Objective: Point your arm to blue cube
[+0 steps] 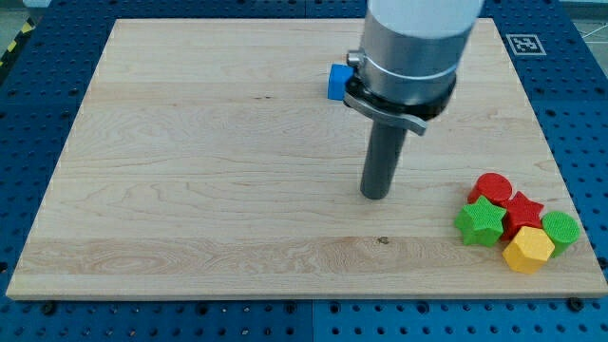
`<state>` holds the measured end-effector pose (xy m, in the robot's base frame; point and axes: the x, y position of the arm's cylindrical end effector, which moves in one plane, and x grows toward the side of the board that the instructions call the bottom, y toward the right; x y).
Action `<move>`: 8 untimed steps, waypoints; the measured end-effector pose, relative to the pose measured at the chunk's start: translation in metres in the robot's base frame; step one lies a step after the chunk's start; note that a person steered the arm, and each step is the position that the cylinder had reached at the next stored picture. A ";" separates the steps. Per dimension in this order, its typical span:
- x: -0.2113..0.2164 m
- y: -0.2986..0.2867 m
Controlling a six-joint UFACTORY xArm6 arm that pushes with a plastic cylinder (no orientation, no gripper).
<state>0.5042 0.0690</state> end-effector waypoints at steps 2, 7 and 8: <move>-0.074 -0.027; -0.207 -0.064; -0.205 -0.054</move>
<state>0.2990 0.0150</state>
